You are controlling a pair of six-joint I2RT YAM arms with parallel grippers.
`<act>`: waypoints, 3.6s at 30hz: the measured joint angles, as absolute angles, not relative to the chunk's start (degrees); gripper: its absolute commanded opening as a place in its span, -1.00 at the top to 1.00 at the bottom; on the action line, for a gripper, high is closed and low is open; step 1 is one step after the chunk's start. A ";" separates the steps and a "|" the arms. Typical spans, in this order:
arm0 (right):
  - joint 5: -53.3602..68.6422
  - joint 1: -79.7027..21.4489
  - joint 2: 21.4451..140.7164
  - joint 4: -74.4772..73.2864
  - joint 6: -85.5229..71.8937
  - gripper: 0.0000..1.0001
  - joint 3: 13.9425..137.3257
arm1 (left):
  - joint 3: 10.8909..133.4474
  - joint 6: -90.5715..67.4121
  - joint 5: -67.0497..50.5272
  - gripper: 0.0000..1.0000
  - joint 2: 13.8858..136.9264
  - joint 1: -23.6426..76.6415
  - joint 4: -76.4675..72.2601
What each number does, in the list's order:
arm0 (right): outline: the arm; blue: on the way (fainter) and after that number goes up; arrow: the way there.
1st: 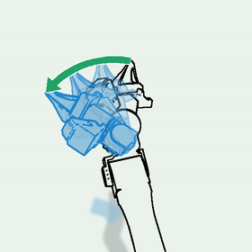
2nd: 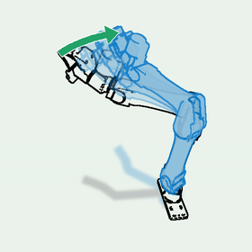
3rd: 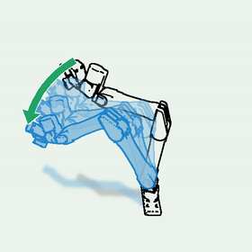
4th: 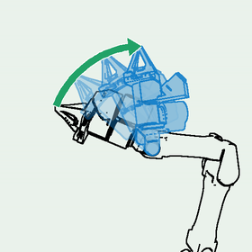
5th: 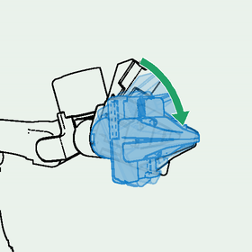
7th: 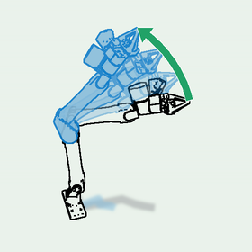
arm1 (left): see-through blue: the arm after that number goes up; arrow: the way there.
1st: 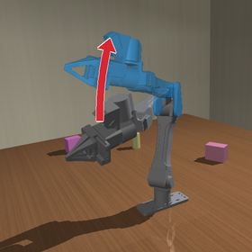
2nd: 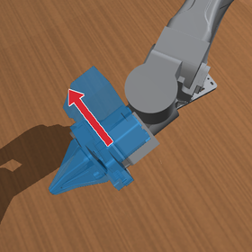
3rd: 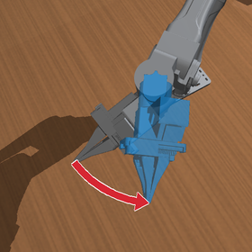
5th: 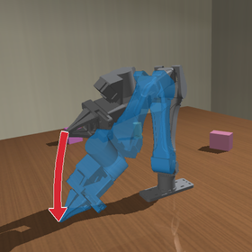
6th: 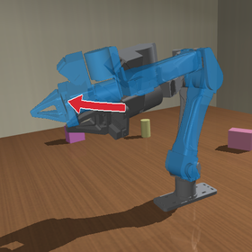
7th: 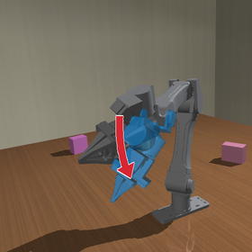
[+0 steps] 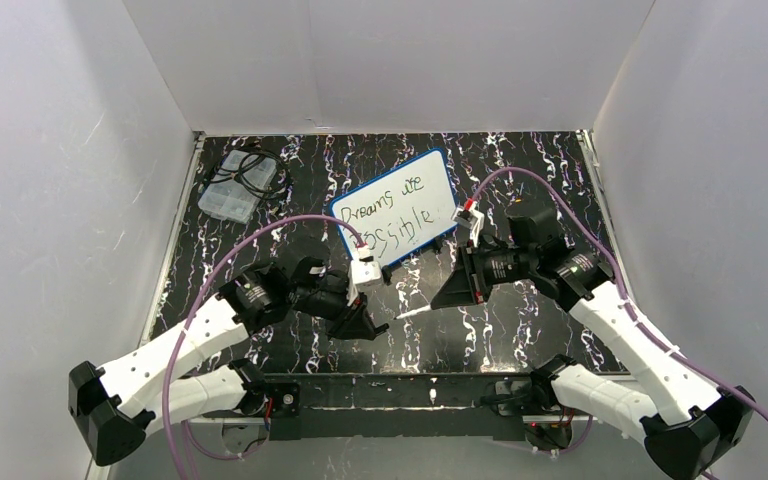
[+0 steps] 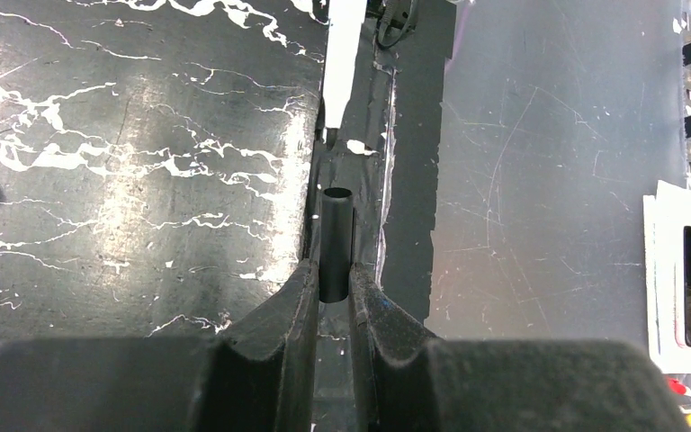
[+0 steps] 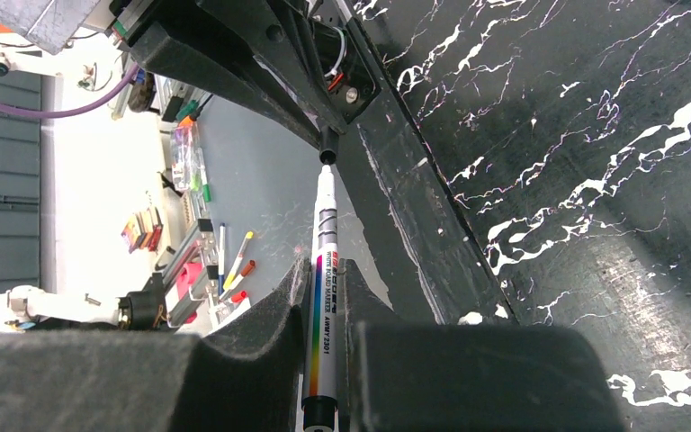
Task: Write a sentence on the whiteboard
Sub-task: Close the whiteboard marker at the center of the board.
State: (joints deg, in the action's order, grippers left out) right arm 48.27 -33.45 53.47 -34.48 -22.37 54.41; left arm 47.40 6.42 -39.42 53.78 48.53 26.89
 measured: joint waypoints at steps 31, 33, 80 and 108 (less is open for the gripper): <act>49.52 -34.63 54.87 -31.53 -23.33 0.97 51.62 | 47.42 6.28 -40.34 1.00 55.57 48.53 25.76; 49.65 -34.70 54.87 -31.14 -23.68 0.97 51.62 | 47.44 6.20 -40.36 1.00 55.86 48.53 25.76; 48.49 -35.55 53.71 -29.82 -25.32 0.97 50.83 | 47.51 5.93 -40.71 1.00 55.24 48.49 25.93; 48.18 -35.66 53.52 -29.78 -25.69 0.97 50.83 | 47.51 5.76 -41.17 1.00 55.16 48.49 25.74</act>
